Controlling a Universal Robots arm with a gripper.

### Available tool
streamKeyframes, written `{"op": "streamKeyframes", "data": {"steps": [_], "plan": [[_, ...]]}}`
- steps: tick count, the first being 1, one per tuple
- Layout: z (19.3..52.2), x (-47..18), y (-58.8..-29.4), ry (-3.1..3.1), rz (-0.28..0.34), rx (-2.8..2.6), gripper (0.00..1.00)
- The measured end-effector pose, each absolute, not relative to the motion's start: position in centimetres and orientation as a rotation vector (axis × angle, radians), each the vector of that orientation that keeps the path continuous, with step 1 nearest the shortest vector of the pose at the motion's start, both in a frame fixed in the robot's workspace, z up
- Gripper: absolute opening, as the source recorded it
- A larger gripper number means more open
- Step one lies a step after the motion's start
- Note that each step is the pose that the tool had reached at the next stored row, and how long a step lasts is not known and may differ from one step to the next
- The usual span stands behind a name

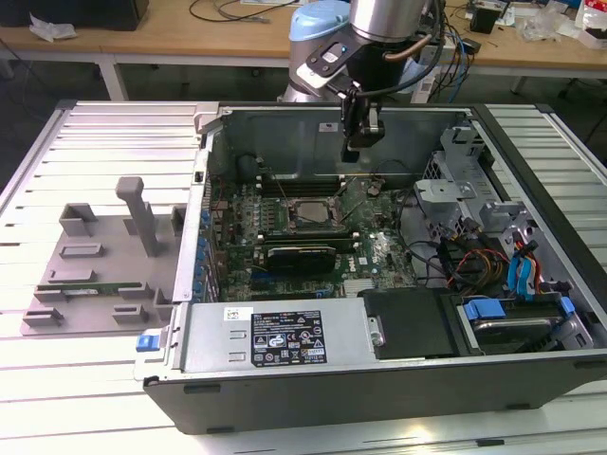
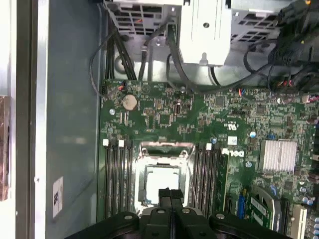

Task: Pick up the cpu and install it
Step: 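Close the cpu cover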

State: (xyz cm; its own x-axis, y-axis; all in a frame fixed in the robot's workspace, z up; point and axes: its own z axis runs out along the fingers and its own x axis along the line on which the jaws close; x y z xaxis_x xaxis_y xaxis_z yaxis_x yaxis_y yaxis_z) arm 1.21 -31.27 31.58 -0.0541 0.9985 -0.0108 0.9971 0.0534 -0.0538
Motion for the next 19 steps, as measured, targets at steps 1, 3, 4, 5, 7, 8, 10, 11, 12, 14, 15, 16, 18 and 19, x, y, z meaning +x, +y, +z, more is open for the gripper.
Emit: {"op": "streamKeyframes", "data": {"steps": [1, 3, 4, 5, 7, 8, 10, 11, 12, 14, 15, 16, 18, 19], "plan": [[31.5, 2.4, -31.3, -2.258, 0.073, -2.140, 0.11], [31.4, 2.9, -31.3, -2.258, 0.073, -2.140, 0.11], [31.4, 3.0, -31.3, -2.258, 0.073, -2.140, 0.11], [31.4, 3.2, -31.3, -2.258, 0.073, -2.140, 0.11], [31.3, 3.7, -31.3, -2.258, 0.073, -2.140, 0.11], [31.3, 3.9, -31.3, -2.258, 0.073, -2.140, 0.11], [31.3, 4.1, -31.3, -2.258, 0.074, -2.140, 0.11], [31.3, 4.3, -31.3, -2.258, 0.073, -2.140, 0.11], [31.2, 4.4, -31.3, -2.258, 0.073, -2.140, 0.11], [31.1, 4.8, -31.3, -2.258, 0.074, -2.140, 0.11], [31.0, 5.0, -31.3, -2.258, 0.073, -2.139, 0.11], [30.9, 5.2, -31.3, -2.258, 0.074, -2.139, 0.11], [29.8, 5.6, -31.2, -2.256, 0.077, -2.138, 0.11], [29.5, 5.7, -31.2, -2.256, 0.078, -2.137, 0.11]]}}
